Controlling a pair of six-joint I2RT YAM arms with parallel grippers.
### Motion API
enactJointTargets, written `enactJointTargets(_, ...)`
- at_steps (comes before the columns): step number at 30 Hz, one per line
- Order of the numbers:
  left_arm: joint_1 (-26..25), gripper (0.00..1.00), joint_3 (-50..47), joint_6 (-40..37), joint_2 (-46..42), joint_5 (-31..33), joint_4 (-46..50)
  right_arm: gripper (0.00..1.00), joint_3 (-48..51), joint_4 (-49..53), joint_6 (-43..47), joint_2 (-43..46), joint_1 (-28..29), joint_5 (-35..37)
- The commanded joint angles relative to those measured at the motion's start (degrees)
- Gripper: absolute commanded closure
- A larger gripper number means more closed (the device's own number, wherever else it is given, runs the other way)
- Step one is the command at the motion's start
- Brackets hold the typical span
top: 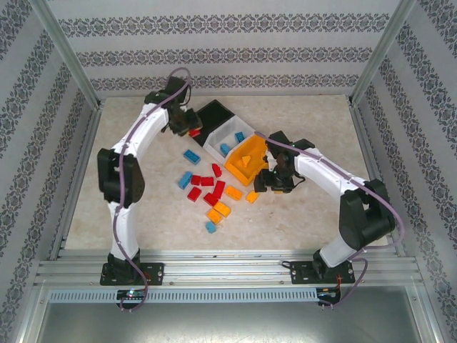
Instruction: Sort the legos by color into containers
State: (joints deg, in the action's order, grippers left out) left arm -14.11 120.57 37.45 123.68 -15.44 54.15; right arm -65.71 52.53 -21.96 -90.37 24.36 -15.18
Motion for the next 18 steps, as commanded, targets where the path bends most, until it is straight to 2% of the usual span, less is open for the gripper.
enactJointTargets(1, 0.6, 0.75, 13.4, -1.4, 9.8, -1.9, 6.7, 0.36, 0.9, 1.2, -1.7, 2.5, -0.2, 1.6)
enactJointTargets(4, 1.0, 0.74, 26.8, -0.7, 18.6, -2.3, 9.3, 0.36, 0.5, 2.0, -2.6, 3.7, -0.4, 2.2)
enactJointTargets(6, 1.7, 0.74, 31.3, 0.8, 22.1, -3.1, 8.6, 0.37, 0.3, 2.6, -2.7, 4.5, -0.4, 2.7)
enactJointTargets(9, 2.8, 0.71, 31.1, 2.8, 23.5, -3.8, 4.8, 0.36, 0.5, 3.5, -3.0, 5.7, -0.6, 3.4)
enactJointTargets(11, 3.3, 0.55, 31.1, 3.4, 24.1, -5.1, 3.1, 0.36, 0.8, 3.8, -3.1, 6.1, -0.7, 3.5)
enactJointTargets(12, 3.4, 0.50, 31.0, 3.4, 24.2, -5.2, 2.7, 0.36, 1.0, 3.8, -3.1, 6.2, -0.7, 3.7)
enactJointTargets(18, 3.4, 0.38, 30.7, 1.0, 23.7, -5.3, 3.8, 0.36, 0.5, 4.1, -2.7, 5.4, -0.7, 3.0)
